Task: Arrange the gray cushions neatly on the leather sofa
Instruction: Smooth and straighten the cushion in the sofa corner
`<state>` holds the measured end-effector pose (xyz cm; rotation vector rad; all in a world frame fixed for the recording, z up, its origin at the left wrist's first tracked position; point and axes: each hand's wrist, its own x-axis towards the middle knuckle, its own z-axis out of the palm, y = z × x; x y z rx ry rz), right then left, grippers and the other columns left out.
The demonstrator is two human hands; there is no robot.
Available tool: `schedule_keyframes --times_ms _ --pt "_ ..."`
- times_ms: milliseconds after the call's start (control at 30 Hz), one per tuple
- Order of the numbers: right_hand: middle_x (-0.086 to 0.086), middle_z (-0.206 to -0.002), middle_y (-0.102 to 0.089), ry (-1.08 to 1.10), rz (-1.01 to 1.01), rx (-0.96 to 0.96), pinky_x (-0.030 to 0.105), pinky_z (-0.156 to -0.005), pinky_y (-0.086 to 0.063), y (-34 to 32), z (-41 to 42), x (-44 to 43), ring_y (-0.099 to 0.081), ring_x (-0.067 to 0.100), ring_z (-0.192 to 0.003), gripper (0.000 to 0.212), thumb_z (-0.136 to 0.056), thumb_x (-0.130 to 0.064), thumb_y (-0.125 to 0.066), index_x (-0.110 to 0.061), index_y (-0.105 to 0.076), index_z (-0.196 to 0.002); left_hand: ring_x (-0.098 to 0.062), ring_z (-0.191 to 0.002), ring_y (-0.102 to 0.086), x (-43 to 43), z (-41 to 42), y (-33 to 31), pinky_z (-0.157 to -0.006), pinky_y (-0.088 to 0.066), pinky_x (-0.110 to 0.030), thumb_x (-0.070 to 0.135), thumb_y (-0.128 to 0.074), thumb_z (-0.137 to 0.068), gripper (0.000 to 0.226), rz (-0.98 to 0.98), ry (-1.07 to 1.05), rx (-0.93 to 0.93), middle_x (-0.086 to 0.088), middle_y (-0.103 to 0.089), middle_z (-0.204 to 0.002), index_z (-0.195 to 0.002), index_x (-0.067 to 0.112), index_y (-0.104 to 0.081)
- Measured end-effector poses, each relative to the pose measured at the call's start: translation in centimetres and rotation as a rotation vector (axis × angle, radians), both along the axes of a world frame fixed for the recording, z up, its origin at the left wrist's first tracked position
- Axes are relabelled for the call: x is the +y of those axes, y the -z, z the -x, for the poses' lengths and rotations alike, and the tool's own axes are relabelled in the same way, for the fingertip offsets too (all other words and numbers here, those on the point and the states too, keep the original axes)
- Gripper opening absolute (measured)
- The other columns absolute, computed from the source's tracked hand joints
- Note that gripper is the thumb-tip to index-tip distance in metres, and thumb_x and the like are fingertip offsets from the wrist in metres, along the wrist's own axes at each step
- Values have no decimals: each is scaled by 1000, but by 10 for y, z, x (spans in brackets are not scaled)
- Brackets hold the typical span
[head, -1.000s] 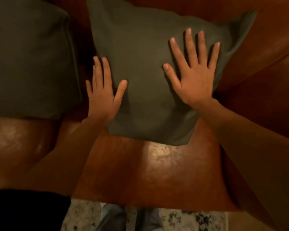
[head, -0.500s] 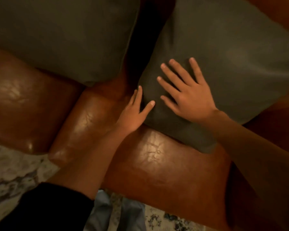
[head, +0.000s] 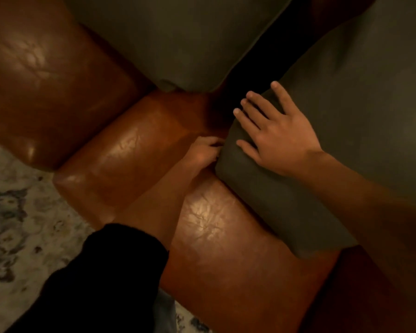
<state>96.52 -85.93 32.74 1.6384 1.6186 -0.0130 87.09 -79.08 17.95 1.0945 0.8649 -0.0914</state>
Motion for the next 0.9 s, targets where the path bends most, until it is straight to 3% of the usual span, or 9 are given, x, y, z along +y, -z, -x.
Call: schedule_keyframes --times_ms 67,133,333,467,600,667,767,900 --pt "12 -157 -17 9 27 -5 55 -113 9 1 0 2 -5 27 -146 67 -97 -51 -9 -13 -7 -151 -25 -94 -63 -1 -1 3 -87 -51 -34 -1 -58 -86 28 -179 77 4 -19 -67 -108 -112 2 -66" --pt "13 -156 -20 19 62 -23 57 -113 7 2 0 7 -8 28 -146 70 -95 -55 -8 -13 -12 -151 -26 -103 -61 -5 -2 5 -85 -47 -25 1 -59 -85 29 -324 138 -12 -16 -66 -113 -112 5 -66" --pt "14 -146 -40 56 188 83 55 -113 -7 23 16 22 -30 28 -137 67 -96 -53 -20 -7 -35 -142 -27 -122 -48 -9 -3 3 -90 -34 -19 -1 -49 -89 43 -434 228 -85 -16 -53 -132 -132 5 -49" --pt "10 -145 -41 32 185 73 54 -113 -7 24 11 21 -31 27 -136 68 -95 -56 -16 -11 -36 -142 -32 -101 -60 -11 0 0 -74 -39 -26 -1 -47 -87 24 -527 189 19 -19 -66 -107 -103 -1 -65" --pt "10 -147 -38 37 163 85 52 -114 -5 24 7 18 -28 28 -138 70 -94 -58 -15 -14 -32 -145 -25 -101 -60 -7 4 -6 -70 -40 -21 7 -53 -87 23 -430 250 138 -13 -66 -106 -105 6 -66" --pt "11 -148 -36 41 151 90 52 -115 -5 25 7 17 -25 28 -140 70 -94 -58 -15 -14 -29 -146 -23 -87 -60 -2 0 -8 -55 -44 -19 5 -52 -86 12 -364 292 202 -9 -63 -88 -88 6 -65" --pt "12 -151 -32 45 135 102 51 -115 -4 24 6 15 -21 28 -142 70 -95 -58 -16 -14 -25 -147 -15 -65 -52 6 -9 -13 -35 -39 -10 -3 -50 -85 24 -272 308 245 -3 -51 -69 -65 9 -51" --pt "14 -151 -31 44 107 107 51 -115 -3 24 5 13 -20 29 -142 70 -95 -58 -17 -12 -25 -148 -20 -72 -53 12 -7 -12 -43 -34 -22 1 -52 -84 24 -436 378 254 -1 -51 -65 -61 9 -51"
